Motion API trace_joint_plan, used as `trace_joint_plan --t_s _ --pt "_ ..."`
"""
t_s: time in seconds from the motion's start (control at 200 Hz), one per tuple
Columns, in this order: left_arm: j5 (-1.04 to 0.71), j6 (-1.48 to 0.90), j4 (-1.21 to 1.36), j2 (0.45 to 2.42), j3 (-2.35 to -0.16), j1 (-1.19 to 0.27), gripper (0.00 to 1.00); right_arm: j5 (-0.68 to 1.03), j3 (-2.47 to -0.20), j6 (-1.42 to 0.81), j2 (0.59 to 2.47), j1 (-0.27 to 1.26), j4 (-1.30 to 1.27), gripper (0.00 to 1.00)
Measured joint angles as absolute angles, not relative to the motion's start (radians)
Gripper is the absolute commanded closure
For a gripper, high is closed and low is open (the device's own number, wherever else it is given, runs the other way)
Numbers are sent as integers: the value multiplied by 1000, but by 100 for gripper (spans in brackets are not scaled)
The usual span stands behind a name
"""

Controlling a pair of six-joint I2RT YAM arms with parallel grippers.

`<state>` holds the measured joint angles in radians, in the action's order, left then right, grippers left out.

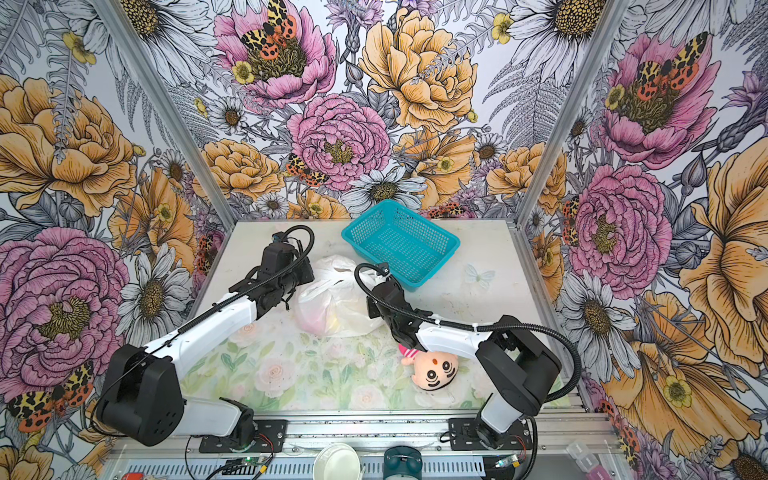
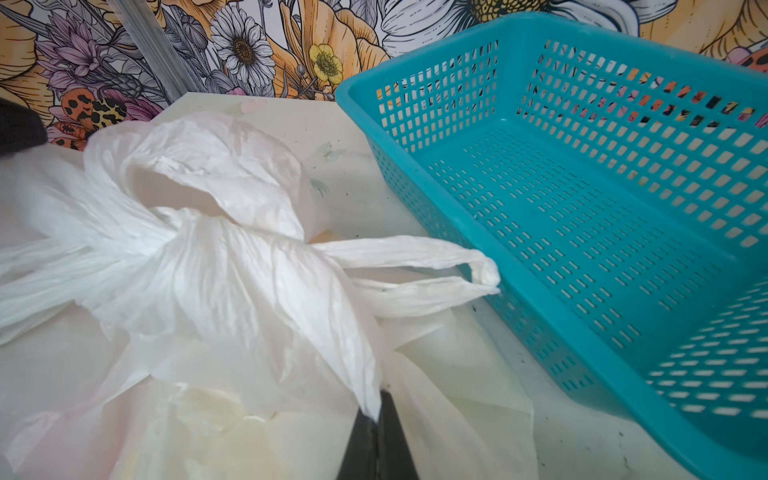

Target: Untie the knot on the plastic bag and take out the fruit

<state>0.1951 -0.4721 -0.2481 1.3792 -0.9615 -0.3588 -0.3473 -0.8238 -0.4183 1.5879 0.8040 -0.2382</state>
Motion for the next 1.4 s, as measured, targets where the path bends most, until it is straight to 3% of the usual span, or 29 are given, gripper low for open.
trace_joint_plan --t_s 1.031,1.401 --pt "220 -529 -200 1290 -865 -283 100 -427 -573 -543 1468 738 -430 100" --pt "150 -582 -139 1290 -804 -179 100 -459 -490 -613 1466 738 -533 100"
